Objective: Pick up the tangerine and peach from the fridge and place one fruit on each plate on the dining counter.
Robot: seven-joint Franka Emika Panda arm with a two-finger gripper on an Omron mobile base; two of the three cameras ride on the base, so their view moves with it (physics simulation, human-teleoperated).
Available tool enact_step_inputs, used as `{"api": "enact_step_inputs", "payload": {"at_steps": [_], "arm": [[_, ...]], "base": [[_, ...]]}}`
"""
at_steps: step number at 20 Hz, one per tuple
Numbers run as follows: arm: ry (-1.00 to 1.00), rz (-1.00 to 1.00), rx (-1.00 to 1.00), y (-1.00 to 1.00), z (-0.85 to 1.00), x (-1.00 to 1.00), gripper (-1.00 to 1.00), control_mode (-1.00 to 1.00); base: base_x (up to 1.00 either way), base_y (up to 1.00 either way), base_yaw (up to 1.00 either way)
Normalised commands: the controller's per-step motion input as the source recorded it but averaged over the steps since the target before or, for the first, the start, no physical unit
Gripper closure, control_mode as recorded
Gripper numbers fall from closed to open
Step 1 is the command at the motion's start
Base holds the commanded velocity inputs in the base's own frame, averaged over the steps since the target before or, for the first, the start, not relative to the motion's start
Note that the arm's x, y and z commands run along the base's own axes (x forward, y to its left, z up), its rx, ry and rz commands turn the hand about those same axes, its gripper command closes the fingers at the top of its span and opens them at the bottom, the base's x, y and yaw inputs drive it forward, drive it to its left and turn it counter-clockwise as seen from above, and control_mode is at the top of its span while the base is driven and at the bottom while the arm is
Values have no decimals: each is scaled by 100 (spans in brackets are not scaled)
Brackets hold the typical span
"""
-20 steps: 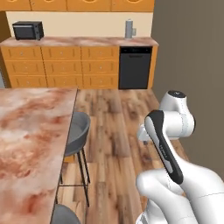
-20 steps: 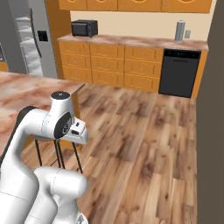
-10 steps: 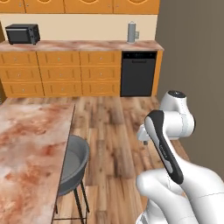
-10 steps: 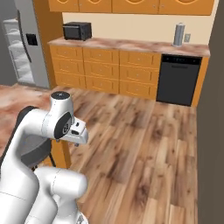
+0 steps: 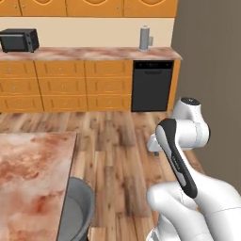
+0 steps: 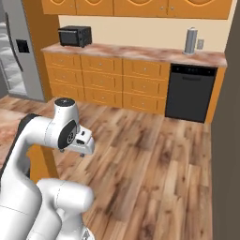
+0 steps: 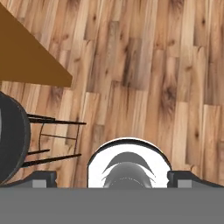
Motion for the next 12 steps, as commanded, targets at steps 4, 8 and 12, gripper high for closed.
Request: {"api": "enact_step_inputs", "payload": {"at_steps": [4,8,12], "arm": [[0,0,0,0,0,0,-100,100],[0,0,0,0,0,0,-100,100],[0,0,0,0,0,0,-100,100]], "base": [[83,11,0],[85,19,0],[84,17,0]]}}
